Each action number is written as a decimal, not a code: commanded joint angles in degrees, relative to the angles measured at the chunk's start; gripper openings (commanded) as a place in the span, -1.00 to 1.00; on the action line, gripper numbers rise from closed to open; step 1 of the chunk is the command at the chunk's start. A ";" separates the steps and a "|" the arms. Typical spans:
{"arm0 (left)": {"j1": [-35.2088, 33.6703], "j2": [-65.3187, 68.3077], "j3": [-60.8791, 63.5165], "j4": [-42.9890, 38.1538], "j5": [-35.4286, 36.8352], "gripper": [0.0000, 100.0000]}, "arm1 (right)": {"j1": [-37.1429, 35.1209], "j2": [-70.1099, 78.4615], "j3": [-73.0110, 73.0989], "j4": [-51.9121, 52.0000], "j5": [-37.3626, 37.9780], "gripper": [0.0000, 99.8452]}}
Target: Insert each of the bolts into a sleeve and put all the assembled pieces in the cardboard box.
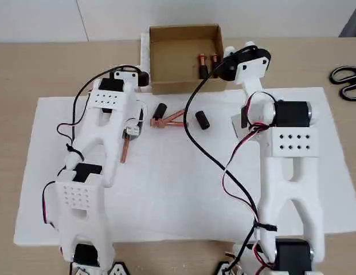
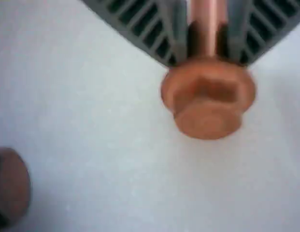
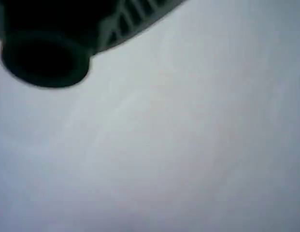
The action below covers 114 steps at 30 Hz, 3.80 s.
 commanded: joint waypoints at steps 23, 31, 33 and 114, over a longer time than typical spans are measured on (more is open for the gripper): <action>-1.49 -36.75 0.22 11.69 -0.09 -0.99 | -12.62 -26.95 4.04 4.26 -5.71 -0.99; -1.32 -42.02 6.81 11.69 0.18 -0.99 | -14.02 -39.34 15.47 -1.98 -5.80 -0.99; -1.14 -43.87 7.87 11.60 0.26 -0.99 | -13.41 -41.71 18.99 -6.11 -5.89 -0.99; 19.43 -95.21 68.00 -43.52 12.57 -0.99 | -32.92 -69.41 84.48 -60.53 -23.82 -0.99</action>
